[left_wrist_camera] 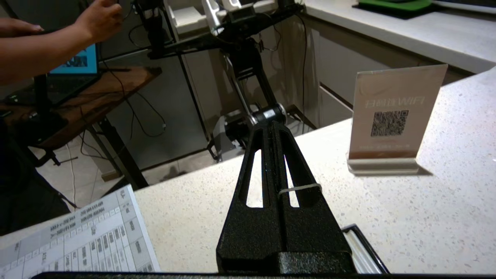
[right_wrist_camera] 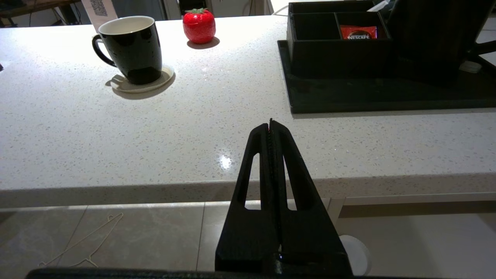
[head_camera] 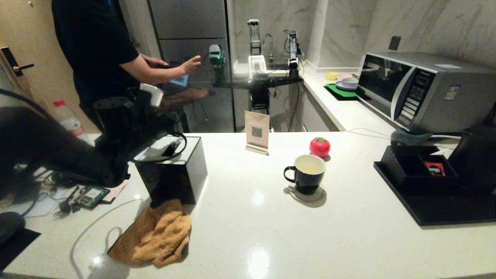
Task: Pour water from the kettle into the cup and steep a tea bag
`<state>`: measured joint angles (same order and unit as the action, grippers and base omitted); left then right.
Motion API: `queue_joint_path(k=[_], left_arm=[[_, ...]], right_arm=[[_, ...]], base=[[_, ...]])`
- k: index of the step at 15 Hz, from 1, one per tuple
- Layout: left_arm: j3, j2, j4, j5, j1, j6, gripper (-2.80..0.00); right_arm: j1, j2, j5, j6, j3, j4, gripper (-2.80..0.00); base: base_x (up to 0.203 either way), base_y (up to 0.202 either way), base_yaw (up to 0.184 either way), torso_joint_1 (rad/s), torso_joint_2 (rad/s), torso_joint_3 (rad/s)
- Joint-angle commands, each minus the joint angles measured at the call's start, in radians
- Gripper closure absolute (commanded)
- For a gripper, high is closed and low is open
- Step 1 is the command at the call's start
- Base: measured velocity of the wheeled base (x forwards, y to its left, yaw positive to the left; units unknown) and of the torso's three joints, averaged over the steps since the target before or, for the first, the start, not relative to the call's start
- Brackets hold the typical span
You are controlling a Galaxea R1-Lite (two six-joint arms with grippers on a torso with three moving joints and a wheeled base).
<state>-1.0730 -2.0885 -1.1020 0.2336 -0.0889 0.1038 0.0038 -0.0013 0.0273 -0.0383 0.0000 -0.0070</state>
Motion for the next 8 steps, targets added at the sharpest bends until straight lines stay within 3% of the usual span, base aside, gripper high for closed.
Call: queue_joint_path(k=[1,8], left_arm=[[-0.031,-0.008,-0.006,0.001,0.004,0.002,0.00],[0.004,-0.009,-0.008,0.001,0.005,0.006,0.00]], right_arm=[[0.000,0.001,0.000,0.000,0.000,-0.001,0.00],[0.001,0.001,0.000,0.000,0.000,-0.001,0.00]], base=[[0.000,0.000,0.000,0.000,0.00,0.000],[0.000,0.000,0.000,0.000,0.00,0.000]])
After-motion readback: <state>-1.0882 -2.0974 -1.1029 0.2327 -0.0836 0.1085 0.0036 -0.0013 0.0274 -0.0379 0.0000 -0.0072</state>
